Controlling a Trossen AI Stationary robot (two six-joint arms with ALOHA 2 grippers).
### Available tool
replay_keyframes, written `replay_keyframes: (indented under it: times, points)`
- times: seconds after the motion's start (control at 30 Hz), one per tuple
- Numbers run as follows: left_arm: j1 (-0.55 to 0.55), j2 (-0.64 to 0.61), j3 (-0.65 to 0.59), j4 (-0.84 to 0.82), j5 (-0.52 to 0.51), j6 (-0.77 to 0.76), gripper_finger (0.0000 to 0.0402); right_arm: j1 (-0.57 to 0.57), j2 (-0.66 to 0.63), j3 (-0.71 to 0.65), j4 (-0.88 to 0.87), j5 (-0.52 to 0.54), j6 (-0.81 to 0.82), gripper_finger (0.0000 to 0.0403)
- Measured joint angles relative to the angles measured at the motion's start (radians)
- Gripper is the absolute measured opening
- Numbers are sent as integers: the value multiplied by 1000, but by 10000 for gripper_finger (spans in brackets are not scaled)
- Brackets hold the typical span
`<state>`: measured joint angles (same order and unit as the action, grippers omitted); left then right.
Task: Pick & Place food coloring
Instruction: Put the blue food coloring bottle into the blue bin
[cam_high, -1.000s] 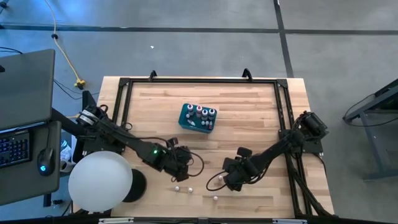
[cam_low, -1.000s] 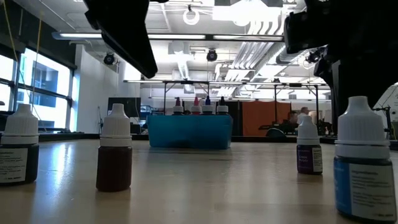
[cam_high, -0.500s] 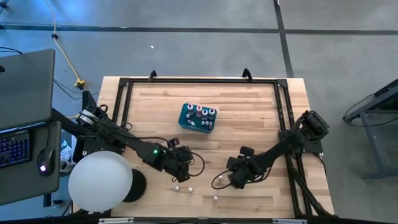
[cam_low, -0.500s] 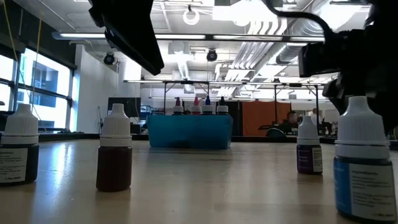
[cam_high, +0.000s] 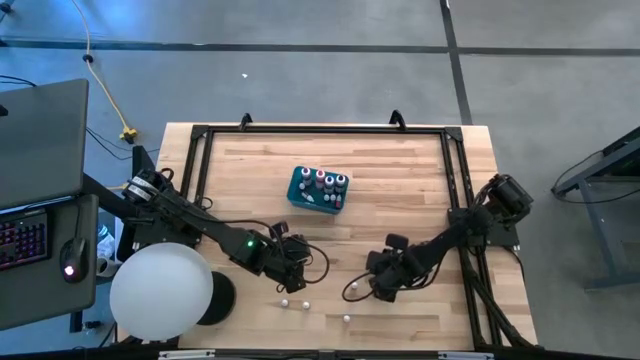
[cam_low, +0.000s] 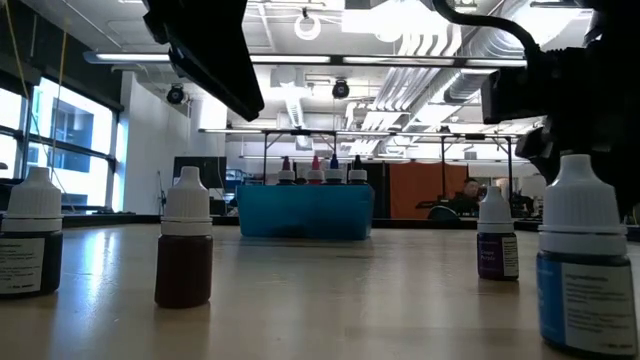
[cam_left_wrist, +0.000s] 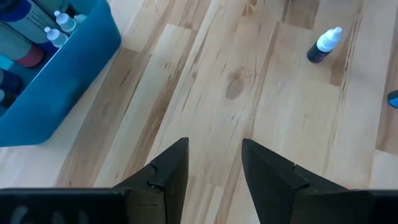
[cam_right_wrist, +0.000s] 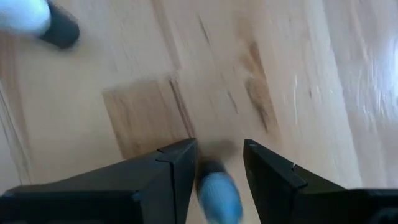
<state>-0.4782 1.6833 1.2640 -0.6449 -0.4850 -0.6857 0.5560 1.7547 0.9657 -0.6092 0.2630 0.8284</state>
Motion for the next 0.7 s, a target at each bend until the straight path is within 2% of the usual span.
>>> replay_keyframes:
  times: [0.17,0.37,0.7]
  points:
    - [0,0,0,0,1,0,145,0,-77,18,-5,-14,-3,129]
    - [0,0,0,2,2,0,145,5,-89,17,-47,-60,2,129]
    - [0,0,0,2,3,0,145,5,-87,15,-135,-16,26,129]
